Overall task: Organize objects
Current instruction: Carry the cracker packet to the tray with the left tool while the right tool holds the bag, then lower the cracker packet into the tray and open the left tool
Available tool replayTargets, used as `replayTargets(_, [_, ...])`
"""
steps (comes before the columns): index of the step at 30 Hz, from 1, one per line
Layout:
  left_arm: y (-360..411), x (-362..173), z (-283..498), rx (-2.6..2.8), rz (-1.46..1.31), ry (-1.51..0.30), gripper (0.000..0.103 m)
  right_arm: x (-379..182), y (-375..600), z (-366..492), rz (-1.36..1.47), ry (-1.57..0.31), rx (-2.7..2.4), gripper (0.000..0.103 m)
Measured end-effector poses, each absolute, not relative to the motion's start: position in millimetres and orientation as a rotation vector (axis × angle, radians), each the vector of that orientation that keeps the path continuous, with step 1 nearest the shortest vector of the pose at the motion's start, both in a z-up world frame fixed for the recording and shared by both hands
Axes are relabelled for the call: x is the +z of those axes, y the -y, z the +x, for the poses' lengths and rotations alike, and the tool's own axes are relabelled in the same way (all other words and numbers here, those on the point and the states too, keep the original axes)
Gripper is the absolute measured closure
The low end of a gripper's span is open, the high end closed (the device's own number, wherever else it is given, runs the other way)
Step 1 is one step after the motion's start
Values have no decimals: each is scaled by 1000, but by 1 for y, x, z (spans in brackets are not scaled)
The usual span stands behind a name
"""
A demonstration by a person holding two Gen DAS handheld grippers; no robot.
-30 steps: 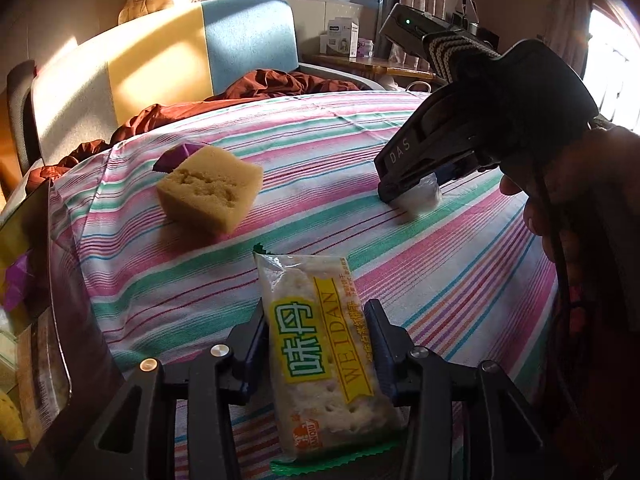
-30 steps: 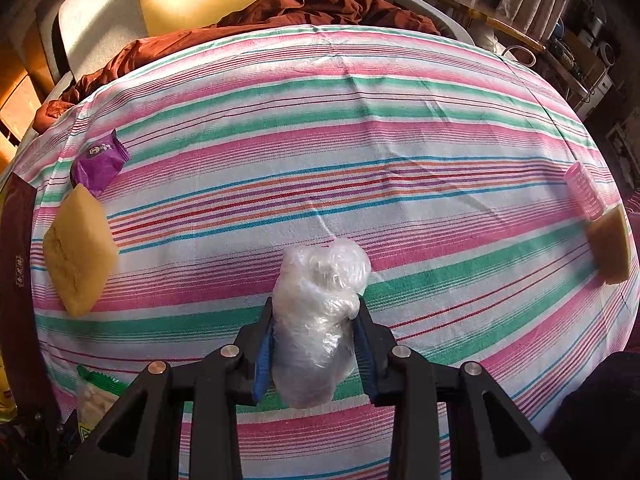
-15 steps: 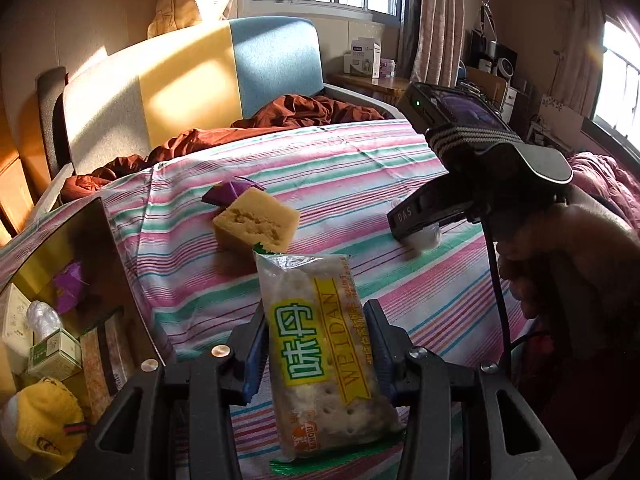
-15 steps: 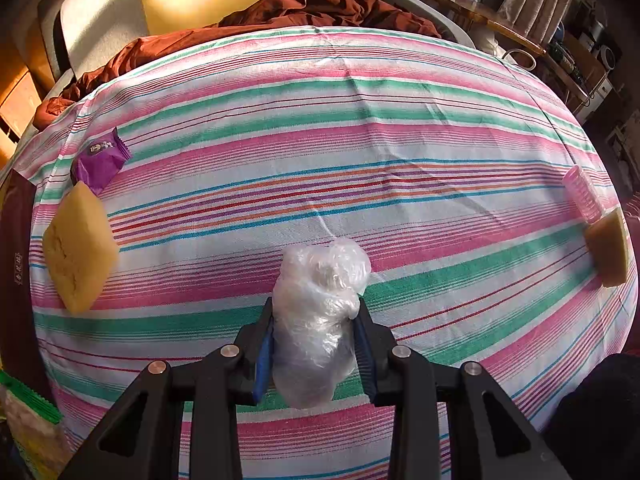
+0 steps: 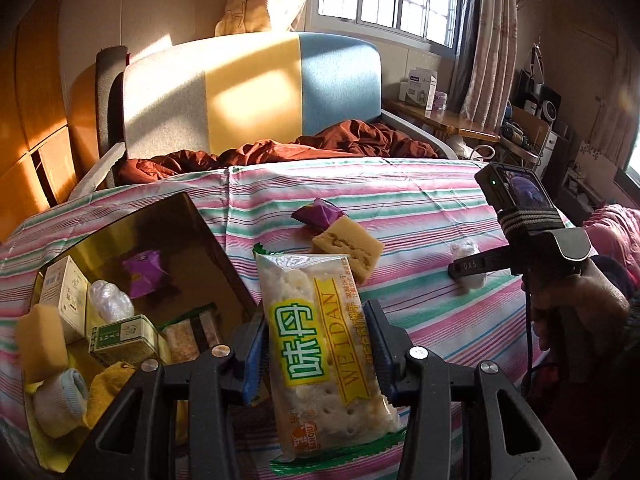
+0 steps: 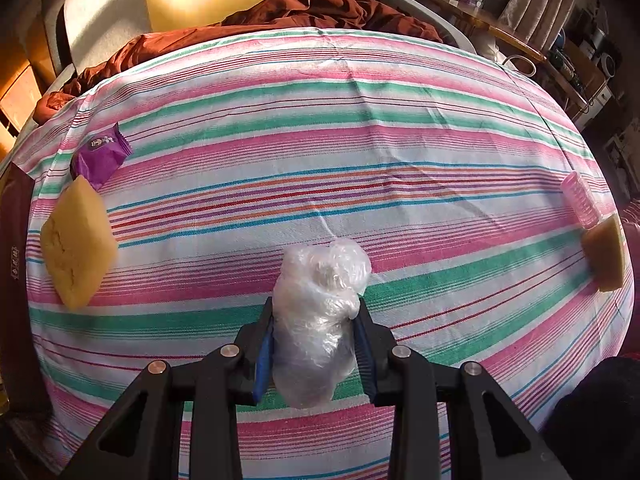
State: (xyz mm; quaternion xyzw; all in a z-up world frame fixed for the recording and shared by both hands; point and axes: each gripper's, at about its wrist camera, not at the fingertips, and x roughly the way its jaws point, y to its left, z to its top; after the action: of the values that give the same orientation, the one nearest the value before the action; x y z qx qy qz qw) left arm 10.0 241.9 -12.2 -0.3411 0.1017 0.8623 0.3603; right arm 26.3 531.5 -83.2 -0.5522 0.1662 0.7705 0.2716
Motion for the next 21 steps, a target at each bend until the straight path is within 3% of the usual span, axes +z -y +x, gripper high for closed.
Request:
replayTargets(8, [-189,-7,-21,2332,-930,-147,57,-86,-525,34,-1488,-406,2075,68])
replayTargets(21, [-59,-24,-93,2530,-1146,193,57,-88,-505,27,-1497,-368,2073,68])
